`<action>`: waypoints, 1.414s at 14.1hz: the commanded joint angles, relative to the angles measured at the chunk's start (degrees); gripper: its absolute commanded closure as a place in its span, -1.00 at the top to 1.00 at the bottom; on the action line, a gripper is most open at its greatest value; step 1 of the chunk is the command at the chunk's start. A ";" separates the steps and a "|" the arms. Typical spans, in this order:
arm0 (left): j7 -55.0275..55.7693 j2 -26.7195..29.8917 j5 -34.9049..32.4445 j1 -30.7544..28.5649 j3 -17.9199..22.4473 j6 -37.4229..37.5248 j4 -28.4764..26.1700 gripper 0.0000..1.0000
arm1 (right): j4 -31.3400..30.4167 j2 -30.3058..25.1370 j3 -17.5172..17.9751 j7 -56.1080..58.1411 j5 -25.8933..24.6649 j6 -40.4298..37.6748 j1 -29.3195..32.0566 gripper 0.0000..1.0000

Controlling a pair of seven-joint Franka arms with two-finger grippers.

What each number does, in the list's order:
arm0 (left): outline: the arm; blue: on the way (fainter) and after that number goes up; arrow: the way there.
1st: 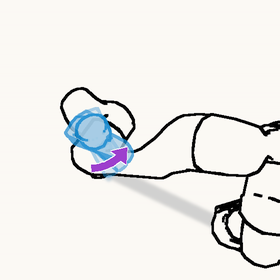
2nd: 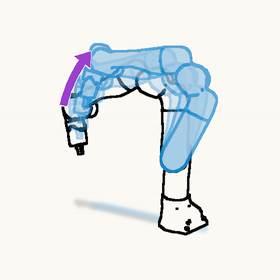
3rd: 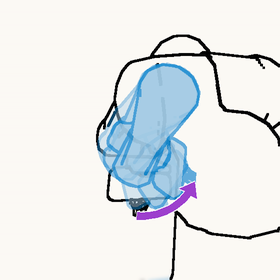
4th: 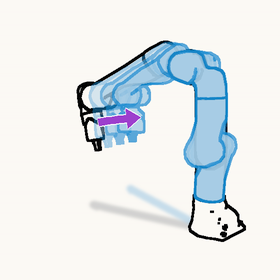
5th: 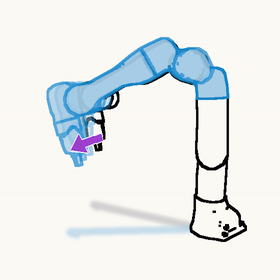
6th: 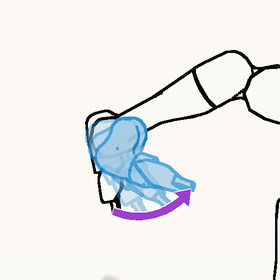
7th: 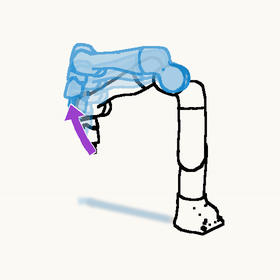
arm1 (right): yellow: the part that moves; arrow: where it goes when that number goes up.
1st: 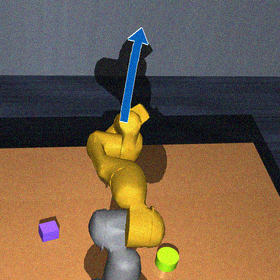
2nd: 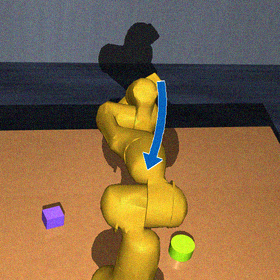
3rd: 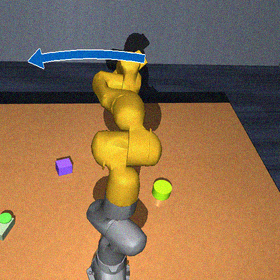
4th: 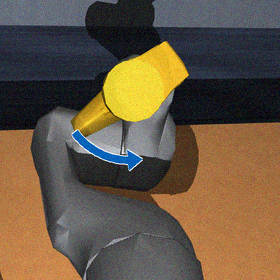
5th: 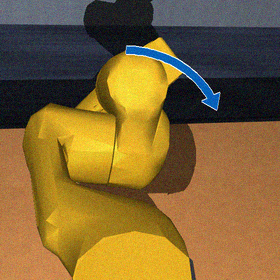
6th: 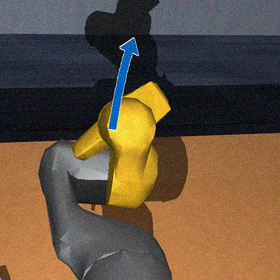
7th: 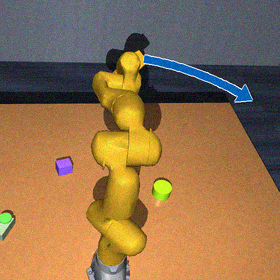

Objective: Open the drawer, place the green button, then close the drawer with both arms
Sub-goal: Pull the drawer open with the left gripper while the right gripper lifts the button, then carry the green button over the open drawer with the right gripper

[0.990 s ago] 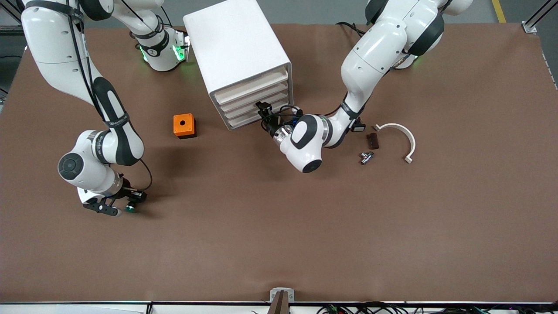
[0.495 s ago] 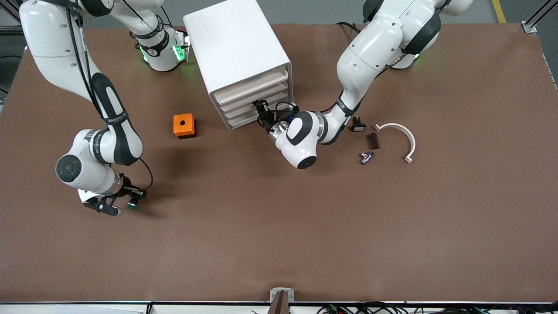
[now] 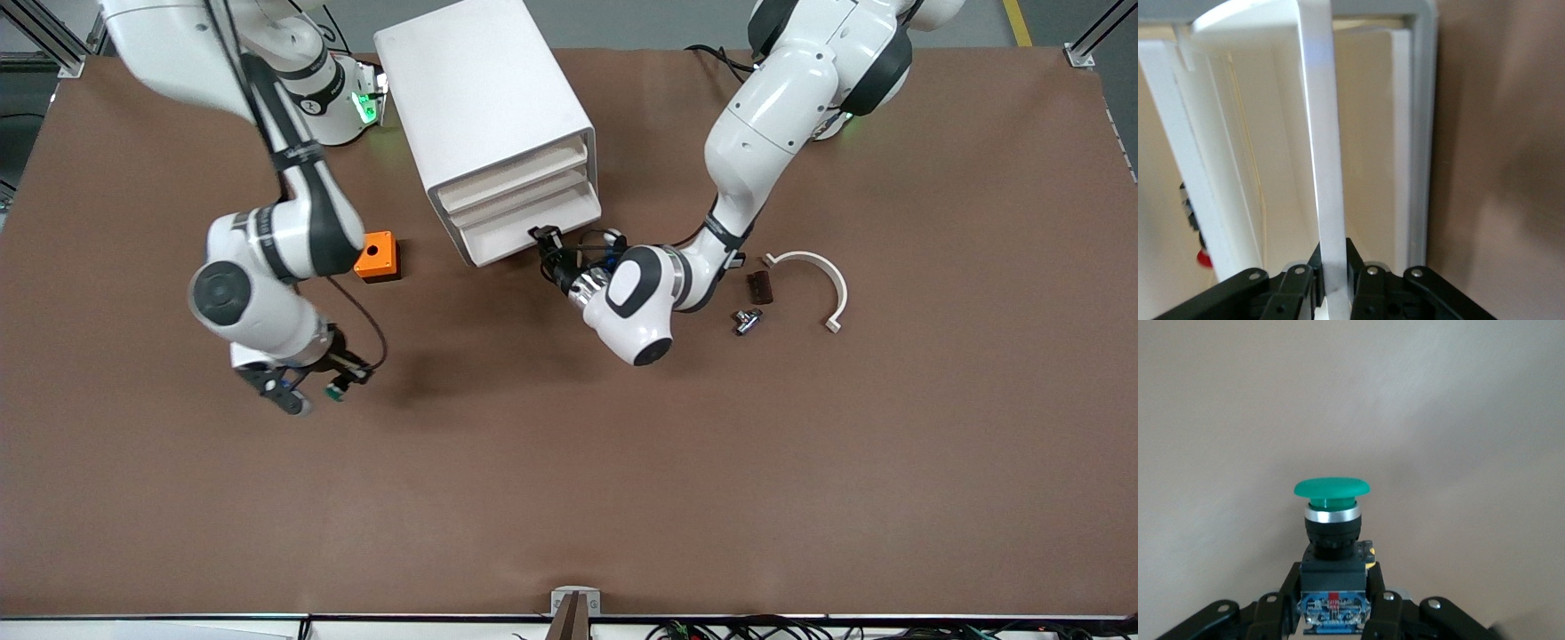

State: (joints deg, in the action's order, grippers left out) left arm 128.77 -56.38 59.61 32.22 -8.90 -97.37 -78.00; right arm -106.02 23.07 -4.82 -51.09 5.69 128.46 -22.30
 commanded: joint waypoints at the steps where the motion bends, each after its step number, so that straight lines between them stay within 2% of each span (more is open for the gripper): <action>1: -6.14 -0.40 0.59 -2.33 1.07 -0.53 2.23 -0.97 | -1.03 -1.19 -0.72 -10.92 0.64 0.21 -6.50 -1.00; 5: -11.69 -0.40 0.59 -3.83 2.04 -3.34 3.03 -0.97 | 0.20 -1.62 -0.72 -25.52 0.64 0.12 -15.03 -1.00; 6: -12.66 -0.40 0.59 -3.83 2.04 -4.39 3.03 -0.93 | 0.73 -1.63 -0.72 -28.60 0.64 0.03 -16.79 -1.00; 8: -13.45 -0.48 0.59 -3.83 2.04 -5.37 2.94 -0.70 | 1.43 -1.89 -0.72 -34.49 0.64 0.03 -20.22 -1.00; 9: -13.46 -0.40 0.50 -3.92 2.13 -5.37 2.85 -0.48 | 1.52 -2.06 -0.72 -36.78 0.64 -0.06 -21.37 -1.00; 10: -13.46 -0.31 0.50 -3.92 2.22 -5.37 2.94 -0.17 | 1.52 -2.15 -0.72 -38.72 0.64 -0.06 -22.77 -1.00; 11: -13.46 -0.22 0.33 -3.92 2.30 -5.37 2.94 0.42 | 1.52 -2.15 -0.81 -40.91 0.64 0.03 -24.00 -1.00; 12: -13.37 0.13 -0.11 -3.92 3.00 -5.28 2.85 0.89 | 1.52 -2.15 -0.72 -42.50 0.64 0.03 -24.97 -1.00; 13: -13.45 0.39 -0.55 -3.92 3.62 -5.02 2.94 0.98 | 1.52 -2.15 -0.72 -43.56 0.64 -0.06 -25.68 -1.00; 16: -13.72 2.14 -3.88 -4.18 5.99 -4.32 3.20 0.98 | 1.52 -1.80 -0.72 -46.46 0.64 0.12 -27.09 -1.00; 18: -13.63 3.03 -6.78 -4.44 8.44 -0.91 5.39 0.98 | 1.52 -1.63 -0.72 -47.78 0.64 0.47 -27.18 -1.00; 20: -13.81 3.82 -6.97 -6.02 11.26 2.44 6.80 0.98 | 1.61 -1.45 -0.72 -49.01 0.64 0.56 -27.97 -1.00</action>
State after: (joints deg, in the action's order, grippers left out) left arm 115.43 -54.07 54.05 27.49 0.30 -98.36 -72.21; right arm -103.98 22.16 -4.86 -98.09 5.69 128.84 -48.88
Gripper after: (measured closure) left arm 0.004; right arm 0.581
